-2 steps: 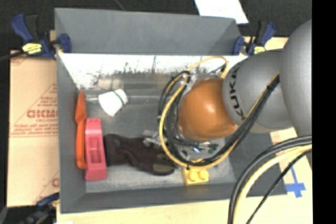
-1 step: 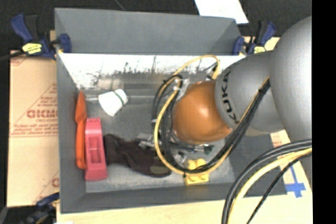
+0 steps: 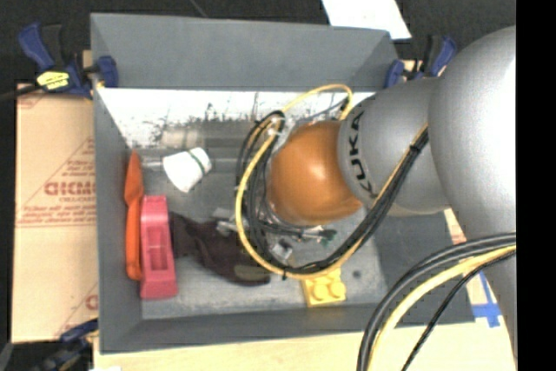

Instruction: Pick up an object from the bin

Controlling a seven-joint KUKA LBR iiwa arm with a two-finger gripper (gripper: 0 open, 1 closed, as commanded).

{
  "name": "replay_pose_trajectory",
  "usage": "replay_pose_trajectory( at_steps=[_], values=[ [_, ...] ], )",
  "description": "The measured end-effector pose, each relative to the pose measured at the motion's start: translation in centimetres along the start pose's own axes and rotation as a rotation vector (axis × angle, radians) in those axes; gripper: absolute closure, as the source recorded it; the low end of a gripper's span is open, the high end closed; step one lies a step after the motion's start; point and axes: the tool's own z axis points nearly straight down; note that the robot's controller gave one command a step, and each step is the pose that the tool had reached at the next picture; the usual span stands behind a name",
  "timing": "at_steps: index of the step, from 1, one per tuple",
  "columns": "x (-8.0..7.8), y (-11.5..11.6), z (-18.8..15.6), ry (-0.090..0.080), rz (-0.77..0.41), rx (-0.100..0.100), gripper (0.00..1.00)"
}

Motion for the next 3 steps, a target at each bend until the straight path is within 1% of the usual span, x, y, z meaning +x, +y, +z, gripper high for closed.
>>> replay_pose_trajectory(
  at_steps=[1, 2, 3],
  values=[
    [3.4, -0.6, -0.3, -0.005, -0.106, 0.008, 0.00],
    [-2.9, 0.5, -2.9, -0.003, -0.034, 0.002, 1.00],
    [-2.9, 0.5, -2.9, -0.003, -0.034, 0.003, 1.00]
  ],
)
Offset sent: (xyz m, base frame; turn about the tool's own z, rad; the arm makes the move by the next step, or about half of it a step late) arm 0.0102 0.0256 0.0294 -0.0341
